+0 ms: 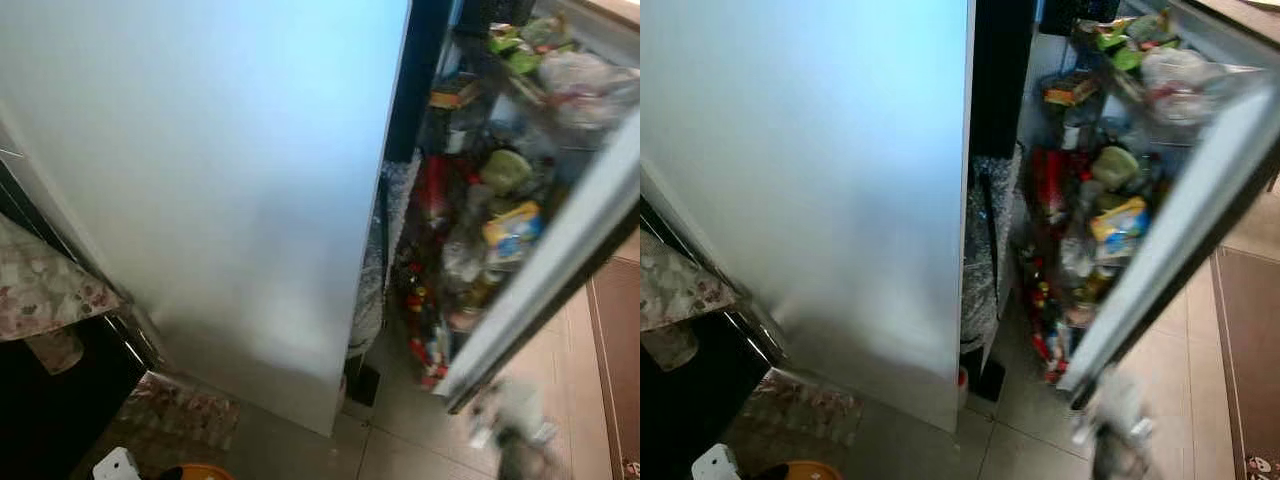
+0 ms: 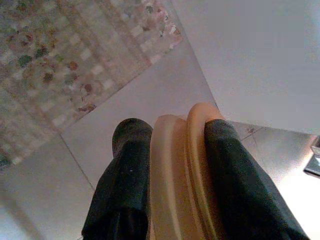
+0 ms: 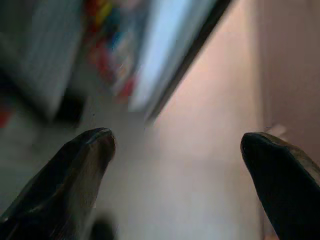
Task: Restocking fridge
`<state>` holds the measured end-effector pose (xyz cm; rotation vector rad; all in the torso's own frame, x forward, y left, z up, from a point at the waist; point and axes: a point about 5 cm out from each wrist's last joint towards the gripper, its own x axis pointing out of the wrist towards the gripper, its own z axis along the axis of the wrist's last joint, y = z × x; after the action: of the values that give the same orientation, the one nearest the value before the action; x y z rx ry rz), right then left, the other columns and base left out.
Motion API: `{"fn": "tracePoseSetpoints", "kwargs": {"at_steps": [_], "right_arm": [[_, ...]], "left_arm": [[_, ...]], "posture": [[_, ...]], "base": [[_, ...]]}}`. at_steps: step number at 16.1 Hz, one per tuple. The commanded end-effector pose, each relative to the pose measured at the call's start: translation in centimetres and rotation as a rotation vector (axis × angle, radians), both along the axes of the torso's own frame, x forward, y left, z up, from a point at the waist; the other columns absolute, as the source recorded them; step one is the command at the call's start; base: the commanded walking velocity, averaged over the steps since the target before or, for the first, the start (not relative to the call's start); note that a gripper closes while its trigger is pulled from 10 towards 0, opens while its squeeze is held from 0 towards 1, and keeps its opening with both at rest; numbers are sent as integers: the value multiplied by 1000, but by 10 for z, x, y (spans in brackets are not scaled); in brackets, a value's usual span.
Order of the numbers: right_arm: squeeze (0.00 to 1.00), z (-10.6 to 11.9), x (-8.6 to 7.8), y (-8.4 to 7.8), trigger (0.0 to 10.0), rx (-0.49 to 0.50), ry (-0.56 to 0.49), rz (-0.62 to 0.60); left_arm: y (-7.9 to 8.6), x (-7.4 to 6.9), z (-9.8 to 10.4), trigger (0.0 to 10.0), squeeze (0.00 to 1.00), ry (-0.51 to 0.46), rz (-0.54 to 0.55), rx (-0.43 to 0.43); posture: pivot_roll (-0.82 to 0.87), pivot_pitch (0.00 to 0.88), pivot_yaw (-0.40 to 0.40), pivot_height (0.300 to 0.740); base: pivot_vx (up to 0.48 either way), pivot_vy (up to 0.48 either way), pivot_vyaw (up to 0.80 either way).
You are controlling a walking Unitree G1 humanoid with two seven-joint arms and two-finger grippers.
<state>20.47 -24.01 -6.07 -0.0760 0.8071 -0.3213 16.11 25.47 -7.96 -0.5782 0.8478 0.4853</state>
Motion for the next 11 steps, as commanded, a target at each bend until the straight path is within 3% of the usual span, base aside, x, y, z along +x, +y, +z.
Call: {"fn": "tracePoseSetpoints", "kwargs": {"at_steps": [1,2,3,5,8,11], "right_arm": [[0,-13,-18,8,10000,35,102,54],[0,-25,-40,15,10000,65,190,55],[0,-31,-50,18,10000,64,233,69],[0,-36,-60,26,10000,97,256,76],[0,-37,-61,30,10000,106,250,100],[0,-32,-49,30,10000,103,218,128]], "left_arm": [[2,-7,-3,10000,0,33,2,13],[3,-8,-2,10000,0,32,7,13],[4,-8,-2,10000,0,34,9,14],[4,-9,-3,10000,0,35,22,2],[4,-9,-3,10000,0,27,23,-9],[7,-11,-3,10000,0,38,-13,18]], "posture": [[33,0,32,740],[31,0,32,740],[31,0,32,740],[33,0,34,740],[21,0,36,740],[20,0,32,740]], "base": [[0,0,0],[0,0,0],[0,0,0],[0,0,0],[0,0,0],[0,-94,0]]}}
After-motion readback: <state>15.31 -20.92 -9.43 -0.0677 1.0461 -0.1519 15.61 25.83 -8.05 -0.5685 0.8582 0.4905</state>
